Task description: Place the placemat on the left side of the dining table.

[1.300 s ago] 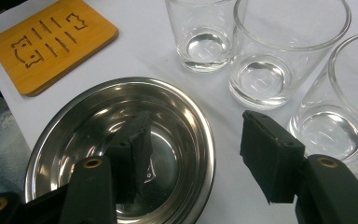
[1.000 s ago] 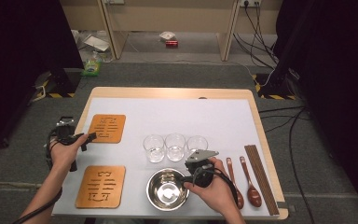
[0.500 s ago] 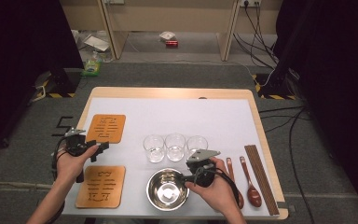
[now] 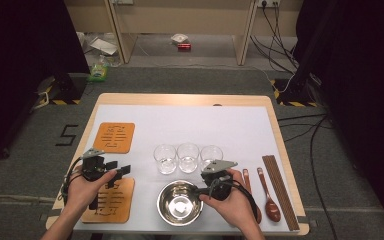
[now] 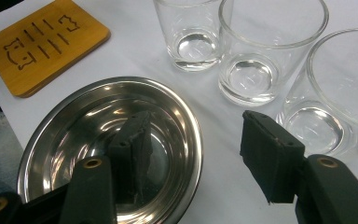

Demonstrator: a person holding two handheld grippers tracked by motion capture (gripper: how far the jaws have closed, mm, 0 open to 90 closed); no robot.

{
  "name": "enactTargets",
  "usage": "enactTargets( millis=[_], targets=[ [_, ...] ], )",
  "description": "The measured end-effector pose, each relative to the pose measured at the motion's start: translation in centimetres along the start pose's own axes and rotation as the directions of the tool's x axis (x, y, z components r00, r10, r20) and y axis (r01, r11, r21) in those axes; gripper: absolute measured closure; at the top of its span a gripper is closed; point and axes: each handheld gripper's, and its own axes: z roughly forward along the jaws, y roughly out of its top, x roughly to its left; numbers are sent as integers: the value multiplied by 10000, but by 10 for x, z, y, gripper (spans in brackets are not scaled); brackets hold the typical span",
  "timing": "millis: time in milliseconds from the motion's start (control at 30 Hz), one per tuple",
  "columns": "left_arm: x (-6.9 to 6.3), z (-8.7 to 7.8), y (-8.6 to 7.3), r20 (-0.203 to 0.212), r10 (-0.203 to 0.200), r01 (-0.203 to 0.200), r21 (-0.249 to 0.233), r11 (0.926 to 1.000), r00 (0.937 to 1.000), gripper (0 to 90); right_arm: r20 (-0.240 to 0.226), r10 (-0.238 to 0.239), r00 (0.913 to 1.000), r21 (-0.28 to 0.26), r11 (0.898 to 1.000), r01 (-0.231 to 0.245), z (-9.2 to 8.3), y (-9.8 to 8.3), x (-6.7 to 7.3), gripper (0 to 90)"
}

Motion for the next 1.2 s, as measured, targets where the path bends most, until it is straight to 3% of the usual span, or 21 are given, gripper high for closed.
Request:
enactTargets(
  millis=[133, 300, 367, 600, 767, 833, 967, 1000, 1200],
  targets=[
    [-19, 4, -5, 606, 182, -201, 306, 9993, 9980, 355, 8, 10, 10000, 7, 10000, -10, 0, 0, 0, 438],
    [-39, 9, -9, 969, 554, -597, 425, 9973, 9937, 355, 86, 101, 9999, 21, 9999, -102, -3, -1, -2, 438],
    [-48, 12, -13, 1358, 708, -812, 725, 9941, 9882, 357, 96, 115, 9999, 1, 9999, -115, -3, -1, -3, 438],
    [-72, 22, -21, 1871, 1008, -1218, 1045, 9870, 9772, 369, 150, 204, 9997, 12, 9998, -205, -5, -2, -6, 438],
    [-89, 32, -22, 2339, 1236, -1573, 1317, 9787, 9644, 388, 151, 221, 9996, 37, 9997, -222, -4, -3, -5, 438],
    [-95, 37, -22, 2429, 1301, -1662, 1346, 9769, 9613, 397, 165, 223, 9996, 14, 9998, -223, -5, -3, -5, 438],
    [-102, 44, -23, 2345, 1390, -1757, 1434, 9739, 9621, 434, 164, 259, 9995, -7, 9997, -259, -6, -3, -6, 438],
    [-103, 45, -22, 2401, 1465, -1876, 1581, 9695, 9596, 451, 187, 253, 9995, -12, 9997, -253, -6, -3, -7, 438],
    [-110, 57, -26, 2255, 1551, -1973, 1786, 9639, 9618, 550, 181, 249, 9995, -26, 9997, -249, -6, -4, -8, 438]
  ],
)
